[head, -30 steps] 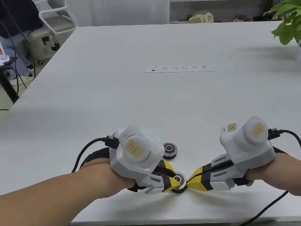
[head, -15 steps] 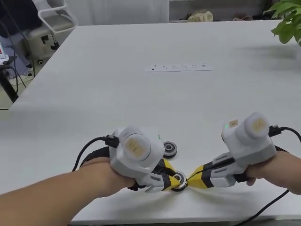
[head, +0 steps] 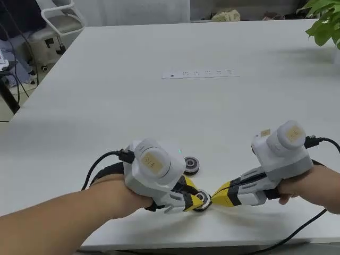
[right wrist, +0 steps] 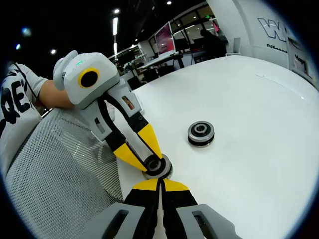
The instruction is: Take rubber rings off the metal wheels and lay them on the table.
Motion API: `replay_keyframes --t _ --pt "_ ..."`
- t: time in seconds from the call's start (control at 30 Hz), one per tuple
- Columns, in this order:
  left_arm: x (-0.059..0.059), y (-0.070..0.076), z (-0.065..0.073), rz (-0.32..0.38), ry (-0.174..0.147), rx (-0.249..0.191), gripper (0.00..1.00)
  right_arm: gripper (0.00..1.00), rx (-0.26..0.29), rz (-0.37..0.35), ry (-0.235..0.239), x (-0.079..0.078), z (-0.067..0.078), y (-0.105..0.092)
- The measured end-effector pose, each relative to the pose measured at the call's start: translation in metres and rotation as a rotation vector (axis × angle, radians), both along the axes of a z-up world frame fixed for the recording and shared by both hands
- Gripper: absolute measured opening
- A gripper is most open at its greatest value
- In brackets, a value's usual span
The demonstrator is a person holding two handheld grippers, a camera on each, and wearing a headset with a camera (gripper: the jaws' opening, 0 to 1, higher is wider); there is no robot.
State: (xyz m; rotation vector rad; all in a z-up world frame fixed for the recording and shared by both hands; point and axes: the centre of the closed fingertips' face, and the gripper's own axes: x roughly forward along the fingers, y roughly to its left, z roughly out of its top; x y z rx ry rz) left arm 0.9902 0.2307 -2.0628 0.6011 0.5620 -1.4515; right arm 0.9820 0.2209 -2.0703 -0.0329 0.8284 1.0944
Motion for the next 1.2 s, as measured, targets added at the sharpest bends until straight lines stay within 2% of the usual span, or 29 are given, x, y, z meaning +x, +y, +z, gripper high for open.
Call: replay_keyframes --t 1.2 --pt "0.0009 -0.0003 0.0002 0.007 -0.003 0.003 0.07 0.00 0.056 -0.052 0.033 0.0002 0.0080 0.0047"
